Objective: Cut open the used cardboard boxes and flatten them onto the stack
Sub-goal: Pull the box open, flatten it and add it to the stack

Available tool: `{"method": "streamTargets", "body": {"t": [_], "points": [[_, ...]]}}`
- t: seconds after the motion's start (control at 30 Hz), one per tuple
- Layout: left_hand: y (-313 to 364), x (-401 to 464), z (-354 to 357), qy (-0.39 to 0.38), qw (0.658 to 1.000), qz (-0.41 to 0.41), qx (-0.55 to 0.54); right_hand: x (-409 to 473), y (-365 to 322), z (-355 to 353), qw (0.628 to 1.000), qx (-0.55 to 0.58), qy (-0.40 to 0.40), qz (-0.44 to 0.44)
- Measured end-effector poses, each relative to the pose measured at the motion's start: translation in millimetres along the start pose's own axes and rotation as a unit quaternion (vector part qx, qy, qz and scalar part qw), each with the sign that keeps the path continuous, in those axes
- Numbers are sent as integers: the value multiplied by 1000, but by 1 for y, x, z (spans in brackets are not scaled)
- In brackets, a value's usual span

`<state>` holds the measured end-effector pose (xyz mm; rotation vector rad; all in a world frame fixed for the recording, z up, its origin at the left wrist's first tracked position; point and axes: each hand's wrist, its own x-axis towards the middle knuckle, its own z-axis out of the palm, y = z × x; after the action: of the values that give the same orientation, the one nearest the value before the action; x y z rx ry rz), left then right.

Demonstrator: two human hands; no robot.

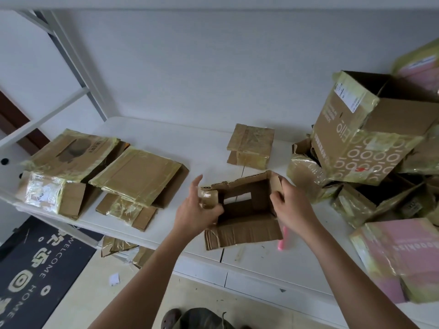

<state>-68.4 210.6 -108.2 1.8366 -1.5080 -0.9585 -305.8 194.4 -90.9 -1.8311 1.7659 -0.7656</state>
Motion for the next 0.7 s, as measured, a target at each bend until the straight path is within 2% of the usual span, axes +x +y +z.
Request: {"method": "streamTargets", "body": {"t": [0.1, 0.17, 0.23, 0.33, 0.43, 0.5, 0.57, 0.7], "points": [[-10, -3, -29, -111, 975, -2, -191, 2, 8, -4, 998, 37, -25, -34], [-19, -6, -44, -105, 949, -37, -293, 1, 14, -7, 992, 95, -64, -57], [-31, -8, -52, -83, 930, -90, -347, 1, 15, -3, 984, 126, -106, -69], [-46, -12, -48, -51, 940, -167, -294, -2, 16, 15, 979, 60, -182, -70], [-57, -11, -31, -6, 978, -176, -109, -5, 25, 31, 971, -16, -234, -52], [-56, -9, -22, 33, 980, -186, -56, -8, 28, 35, 970, -31, -240, -38], [-51, -5, -18, 44, 974, -210, -72, -9, 27, 34, 972, -9, -233, -41], [-33, 3, -15, -20, 954, -241, -178, -6, 21, 30, 982, 26, -186, -35]]}}
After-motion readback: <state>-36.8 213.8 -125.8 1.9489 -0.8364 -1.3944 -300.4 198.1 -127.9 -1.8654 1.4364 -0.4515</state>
